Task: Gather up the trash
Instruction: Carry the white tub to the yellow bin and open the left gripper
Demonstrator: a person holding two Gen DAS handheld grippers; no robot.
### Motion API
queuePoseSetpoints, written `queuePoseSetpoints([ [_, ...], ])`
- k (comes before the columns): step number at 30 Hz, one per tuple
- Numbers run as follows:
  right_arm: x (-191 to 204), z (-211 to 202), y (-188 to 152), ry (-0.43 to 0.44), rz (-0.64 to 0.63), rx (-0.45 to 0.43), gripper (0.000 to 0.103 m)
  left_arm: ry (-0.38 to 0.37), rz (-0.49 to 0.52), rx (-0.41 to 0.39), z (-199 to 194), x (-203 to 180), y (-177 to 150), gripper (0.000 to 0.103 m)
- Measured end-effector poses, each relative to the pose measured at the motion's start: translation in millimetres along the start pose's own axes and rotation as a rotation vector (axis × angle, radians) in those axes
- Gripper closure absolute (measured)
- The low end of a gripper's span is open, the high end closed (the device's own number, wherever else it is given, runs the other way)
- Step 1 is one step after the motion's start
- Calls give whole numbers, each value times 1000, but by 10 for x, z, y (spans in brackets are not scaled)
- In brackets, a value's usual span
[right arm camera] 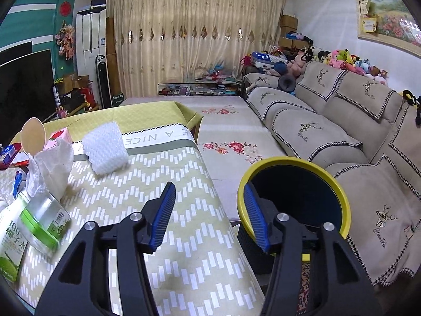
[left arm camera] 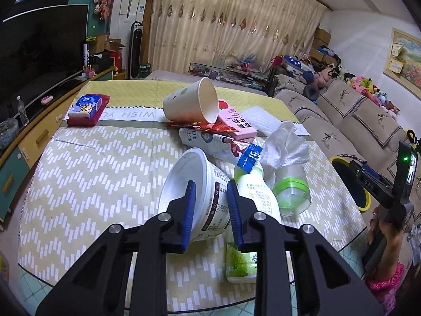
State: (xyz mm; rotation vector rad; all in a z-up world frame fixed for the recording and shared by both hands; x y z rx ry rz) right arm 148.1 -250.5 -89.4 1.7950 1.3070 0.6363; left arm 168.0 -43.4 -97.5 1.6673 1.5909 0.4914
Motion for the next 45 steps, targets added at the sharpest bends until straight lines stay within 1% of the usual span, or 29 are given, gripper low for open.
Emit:
queuePoseSetpoints([
  [1,-3,1,1,1,1,1,52,-16,-4,3,5,-2,2,84],
  [4,-7,5,2,1,3,4,52,-43,-9,14,8,-20,-6,96],
  [5,-8,4,2,1,3,3,52,-47,-9,17,12,-27,-11,97],
  [9,-8,3,5,4,7,2,52,-43,-4,-4,-32,-50,-3,97],
  [14,-39,-20,6,3,22,-13,52,8,47,-65,-197,-144,87,97],
  [17,-88,-75,0,13,38,-36,51,-7,83,-86,-297,-282,168,97],
  [20,-192,-116,11,11,55,-30,47,-40,138,-106,-369,-520,259,97],
  [22,-315,-168,18,5,77,-35,47,-75,170,-110,-369,-696,309,97],
  [25,-591,-294,29,-42,111,-56,44,-147,230,-96,-274,-1050,358,97],
  [27,-822,-390,12,-83,141,-69,40,-211,269,-71,-162,-1330,369,97],
  [32,-1339,-563,-133,-175,211,-78,40,-359,361,-8,127,-2071,388,97],
  [36,-1666,-615,-265,-219,263,-70,39,-459,428,56,404,-2708,381,97],
  [39,-1873,-614,-357,-243,298,-59,39,-503,468,100,642,-3158,376,97],
  [43,-2036,-587,-426,-259,325,-45,39,-529,486,151,992,-3588,391,97],
  [45,-2118,-580,-466,-266,338,-41,39,-544,489,191,1210,-3797,388,97],
])
Point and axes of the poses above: each gripper's, at about its wrist camera, not at the fingertips, and z roughly the way its jaws point, x to its left, y to its top, the point moved 1 cm from there along z, roughly the way its jaws point, and after that the axes turned 1 degree about -y, right-handed, at the moved point
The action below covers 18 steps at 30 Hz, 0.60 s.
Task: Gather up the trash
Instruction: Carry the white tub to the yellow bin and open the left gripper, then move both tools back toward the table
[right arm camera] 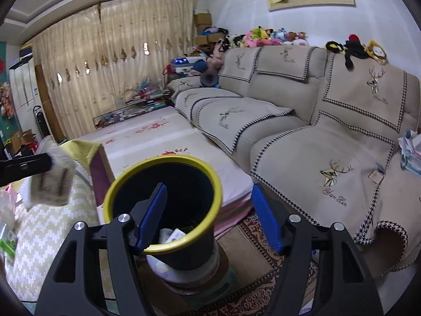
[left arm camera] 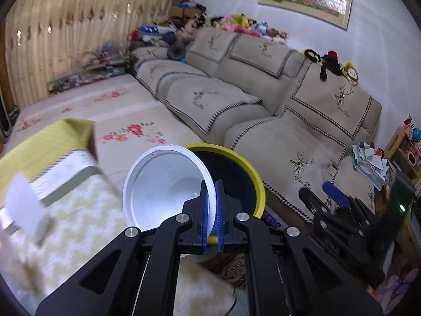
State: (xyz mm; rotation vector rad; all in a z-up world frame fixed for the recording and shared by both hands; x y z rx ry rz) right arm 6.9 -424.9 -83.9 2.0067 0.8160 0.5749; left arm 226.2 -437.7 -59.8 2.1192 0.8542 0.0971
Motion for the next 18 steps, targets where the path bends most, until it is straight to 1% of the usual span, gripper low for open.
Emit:
queuePoseSetpoints([
  [3,-96,39,-16,-12,13,4,39,-17,-2,48,379,-40,103,97],
  [6,-153,89,-43,-21,25,15,38,-3,11,78,765,-123,184,97],
  [10,-185,151,-60,-19,29,33,38,20,10,107,1118,-126,201,96],
  [11,-163,156,-63,-16,27,35,38,33,4,111,1169,-110,206,91],
  [12,-160,162,-63,-13,27,36,38,37,-5,115,1202,-91,206,78],
  [13,-153,168,-64,-9,25,37,38,38,-12,116,1221,-83,207,69],
  [14,-136,170,-63,-3,23,38,38,50,-21,113,1208,-74,210,49],
  [15,-126,167,-65,2,22,38,38,57,-23,105,1145,-35,210,41],
  [17,-101,153,-63,10,18,37,38,83,-17,75,968,-21,222,39],
  [18,-89,142,-65,17,16,36,38,93,-17,54,803,-10,213,35],
])
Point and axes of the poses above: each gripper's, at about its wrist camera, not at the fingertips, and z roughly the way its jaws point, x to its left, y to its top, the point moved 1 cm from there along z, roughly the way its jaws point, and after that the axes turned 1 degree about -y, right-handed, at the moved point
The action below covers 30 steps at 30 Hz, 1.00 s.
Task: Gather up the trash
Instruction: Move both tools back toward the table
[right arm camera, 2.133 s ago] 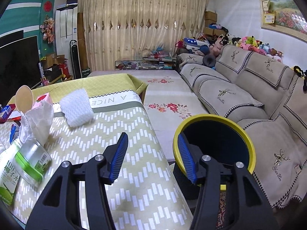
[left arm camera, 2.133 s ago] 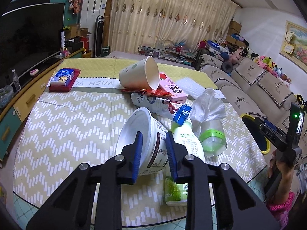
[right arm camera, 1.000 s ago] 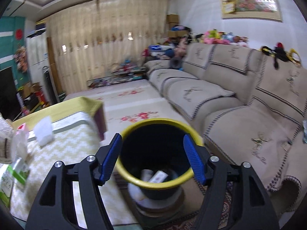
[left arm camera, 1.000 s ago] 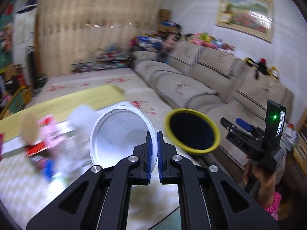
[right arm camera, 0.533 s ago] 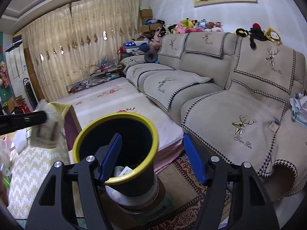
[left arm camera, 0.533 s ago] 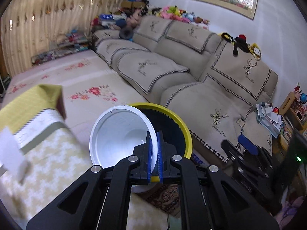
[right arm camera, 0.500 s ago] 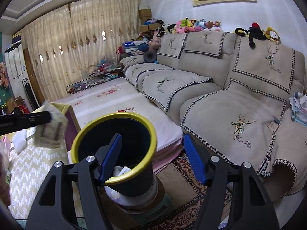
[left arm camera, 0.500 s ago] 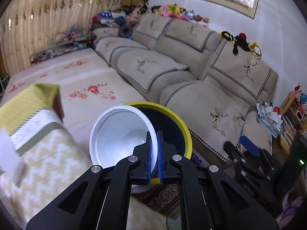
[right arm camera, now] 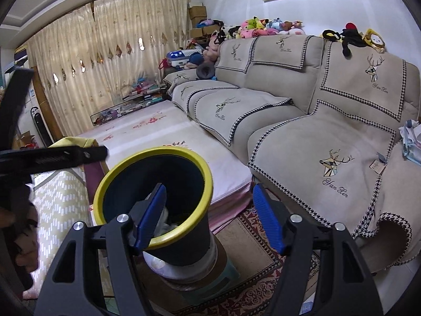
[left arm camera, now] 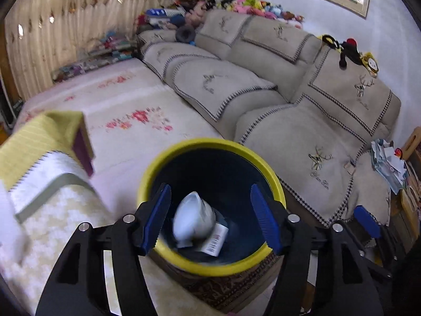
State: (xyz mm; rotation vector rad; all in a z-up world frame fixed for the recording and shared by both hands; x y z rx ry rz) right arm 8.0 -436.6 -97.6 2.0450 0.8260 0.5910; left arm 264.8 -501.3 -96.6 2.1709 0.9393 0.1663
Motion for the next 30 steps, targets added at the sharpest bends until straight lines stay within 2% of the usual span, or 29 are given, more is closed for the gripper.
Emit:
queuePoseSetpoints([
  [1,20,-13,-3,7,0,-1,38,5,-6,-25,-154,17,-1,31],
  [3,74,-42,-8,21,-6,-1,37,7,-26,-105,-585,61,-74,16],
  [5,162,-84,-23,39,-21,-1,36,31,-42,-187,-1003,105,-183,5],
  [8,352,-159,-49,71,-56,-3,34,97,-63,-268,-1539,227,-371,5],
  [17,997,-399,-168,152,-169,-3,33,301,-215,-397,-2892,977,-1165,5],
  [25,1677,-635,-337,215,-288,-1,32,444,-314,-451,-3675,1519,-1852,5],
  [30,2051,-762,-443,293,-341,10,32,547,-367,-473,-4069,1773,-2265,5],
])
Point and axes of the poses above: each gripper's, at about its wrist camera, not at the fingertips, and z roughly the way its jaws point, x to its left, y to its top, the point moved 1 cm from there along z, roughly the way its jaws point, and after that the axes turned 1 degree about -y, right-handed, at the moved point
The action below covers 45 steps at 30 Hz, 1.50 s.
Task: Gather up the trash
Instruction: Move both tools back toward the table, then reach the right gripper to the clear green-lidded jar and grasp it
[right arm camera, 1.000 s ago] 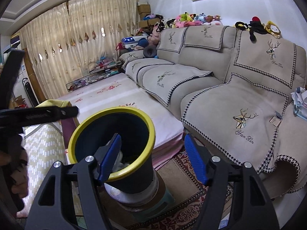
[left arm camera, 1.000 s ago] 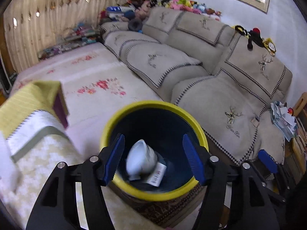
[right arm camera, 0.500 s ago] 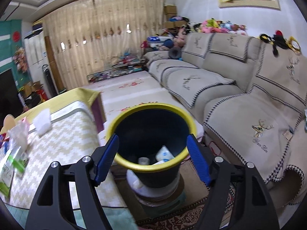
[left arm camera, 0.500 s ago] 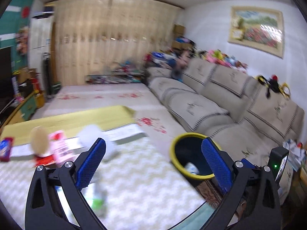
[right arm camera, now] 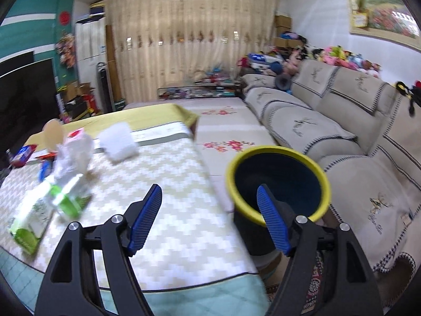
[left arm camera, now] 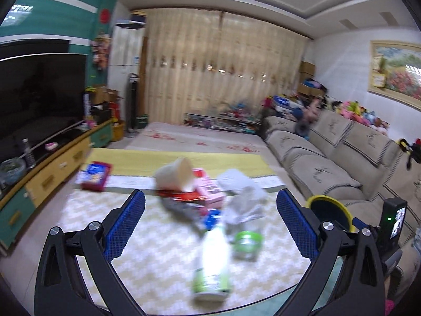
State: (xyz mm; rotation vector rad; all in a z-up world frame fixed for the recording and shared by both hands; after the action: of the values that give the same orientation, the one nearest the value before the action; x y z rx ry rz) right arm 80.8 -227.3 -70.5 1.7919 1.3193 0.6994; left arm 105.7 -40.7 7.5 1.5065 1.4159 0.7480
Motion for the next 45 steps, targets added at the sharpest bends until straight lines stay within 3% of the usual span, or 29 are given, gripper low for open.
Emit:
queuePoseSetpoints([
  [5,459,51,4,137,-31,43,32,81,-41,-15,-191,456,-64,5],
  [10,963,108,-33,276,-50,96,32,97,-79,-8,-210,608,-130,5],
  [15,1329,213,-131,329,-48,149,32,78,-77,4,-187,623,-195,5],
  [18,1482,272,-170,303,-60,160,32,69,-75,13,-130,551,-199,5],
  [31,1646,580,-128,280,-33,245,33,44,-101,45,2,600,-326,5],
  [33,1651,605,-131,275,-36,255,46,42,-100,46,8,587,-330,5],
  [35,1646,607,-136,281,-49,256,46,41,-100,48,18,580,-334,5],
  [45,1186,279,-105,346,-37,205,48,42,-86,60,85,505,-354,5],
])
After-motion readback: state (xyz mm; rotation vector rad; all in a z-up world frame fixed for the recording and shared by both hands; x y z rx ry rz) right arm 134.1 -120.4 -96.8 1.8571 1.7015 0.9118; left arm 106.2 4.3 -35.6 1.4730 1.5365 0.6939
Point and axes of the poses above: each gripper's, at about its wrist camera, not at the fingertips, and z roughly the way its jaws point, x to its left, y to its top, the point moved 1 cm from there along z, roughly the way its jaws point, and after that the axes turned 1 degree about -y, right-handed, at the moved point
